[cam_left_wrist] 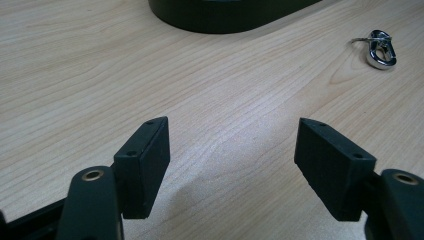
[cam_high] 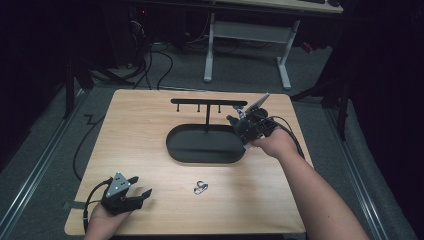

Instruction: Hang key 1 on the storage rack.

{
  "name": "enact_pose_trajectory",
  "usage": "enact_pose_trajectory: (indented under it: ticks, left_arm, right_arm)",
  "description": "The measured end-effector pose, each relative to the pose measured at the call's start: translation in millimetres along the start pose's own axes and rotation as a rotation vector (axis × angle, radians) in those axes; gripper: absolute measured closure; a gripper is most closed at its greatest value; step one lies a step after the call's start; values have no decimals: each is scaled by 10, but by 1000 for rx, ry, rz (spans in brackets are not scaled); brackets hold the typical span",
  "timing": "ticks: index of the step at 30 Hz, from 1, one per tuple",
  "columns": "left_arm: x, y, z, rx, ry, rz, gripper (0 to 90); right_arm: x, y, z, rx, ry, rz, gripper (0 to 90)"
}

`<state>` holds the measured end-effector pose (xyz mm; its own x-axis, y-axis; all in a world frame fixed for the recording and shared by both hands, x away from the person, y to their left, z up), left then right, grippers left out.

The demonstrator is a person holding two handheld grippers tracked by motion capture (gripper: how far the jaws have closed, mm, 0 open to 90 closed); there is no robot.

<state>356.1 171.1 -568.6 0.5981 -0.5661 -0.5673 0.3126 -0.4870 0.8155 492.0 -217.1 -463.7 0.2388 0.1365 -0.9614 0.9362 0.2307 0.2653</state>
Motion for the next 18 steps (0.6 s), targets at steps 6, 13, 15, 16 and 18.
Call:
enact_pose_trajectory:
  ticks: [6, 13, 15, 16, 18]
  left_arm:
    - [2, -2, -7, 0, 5, 1, 305]
    - [16, 6, 3, -6, 1, -5, 314]
    - [20, 22, 26, -3, -5, -4, 334]
    - [21, 32, 44, 0, -8, -4, 346]
    - [26, 49, 82, 19, -8, -10, 369]
  right_arm:
    - [78, 52, 8, 33, 10, 42, 292]
    - [-151, -49, 24, 24, 38, 112, 257]
    - [-237, -137, 39, 39, 67, 146, 280]
    - [-267, -199, 50, 35, 66, 160, 292]
    - [-288, -352, 58, 11, 54, 191, 325]
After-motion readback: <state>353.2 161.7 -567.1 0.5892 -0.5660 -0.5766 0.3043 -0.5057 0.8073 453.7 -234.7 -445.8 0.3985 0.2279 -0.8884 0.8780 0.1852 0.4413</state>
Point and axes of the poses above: each handheld gripper's, and its own axes: x roughly forward along the jaws, y roughly out of its top, z roughly to its right, the point moved 7 cm from there along x, roughly forward along the jaws, and after that the axes turned 10 degrees about x, right-handed, at the moved point
